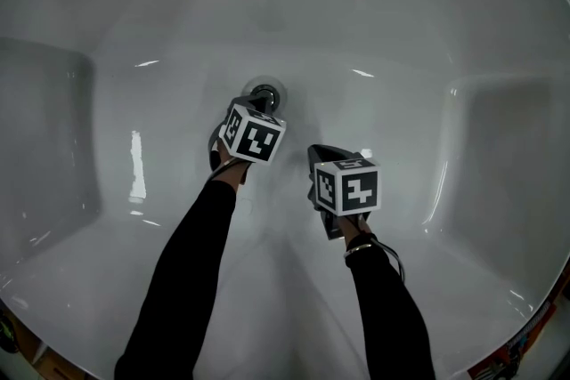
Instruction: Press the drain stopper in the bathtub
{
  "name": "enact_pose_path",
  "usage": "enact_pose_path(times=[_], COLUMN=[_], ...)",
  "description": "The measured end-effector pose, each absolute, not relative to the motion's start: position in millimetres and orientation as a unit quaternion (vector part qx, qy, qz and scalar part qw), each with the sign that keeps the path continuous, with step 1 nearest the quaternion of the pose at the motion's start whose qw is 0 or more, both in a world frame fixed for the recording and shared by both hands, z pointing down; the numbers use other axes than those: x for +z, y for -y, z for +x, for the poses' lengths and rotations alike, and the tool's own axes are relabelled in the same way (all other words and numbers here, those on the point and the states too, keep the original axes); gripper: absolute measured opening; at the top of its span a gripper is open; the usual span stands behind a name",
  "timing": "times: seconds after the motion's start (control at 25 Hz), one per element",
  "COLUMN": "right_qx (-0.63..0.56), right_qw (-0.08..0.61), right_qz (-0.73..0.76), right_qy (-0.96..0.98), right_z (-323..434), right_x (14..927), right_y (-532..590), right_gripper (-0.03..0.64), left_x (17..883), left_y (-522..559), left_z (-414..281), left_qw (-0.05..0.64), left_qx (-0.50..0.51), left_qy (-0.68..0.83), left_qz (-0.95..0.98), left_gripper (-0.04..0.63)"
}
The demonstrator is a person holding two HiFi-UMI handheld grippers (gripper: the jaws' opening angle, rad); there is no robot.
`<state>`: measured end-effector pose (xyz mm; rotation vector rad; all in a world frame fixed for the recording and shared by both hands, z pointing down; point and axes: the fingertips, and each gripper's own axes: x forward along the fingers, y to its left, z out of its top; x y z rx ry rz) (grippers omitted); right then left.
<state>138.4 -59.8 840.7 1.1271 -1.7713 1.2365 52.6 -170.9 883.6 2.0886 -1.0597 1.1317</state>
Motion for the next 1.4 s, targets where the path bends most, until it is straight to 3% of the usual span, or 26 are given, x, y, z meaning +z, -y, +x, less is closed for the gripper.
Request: enact_pose_path(times=[0.52,1.4], right_qx=[0.466,0.431], right_qw=[0.334,0.264], right_qz=[0.452,0.497], right_qy=[0.683,0.705], right_z=[138.4,102.1], right_x=[803.2,611.7], right_y=[73.0,87.4], right_gripper=[0.002,0.002], left_x=[837.2,642.3], left_y=[155.3,124.4], left_z=[47.8,45.6], left_qw=[0.239,0.234], left_qx=[0.411,0.373], left_qy=[0.377,0.356], left_qz=[0.795,0.824], left_gripper=[0.002,0.002])
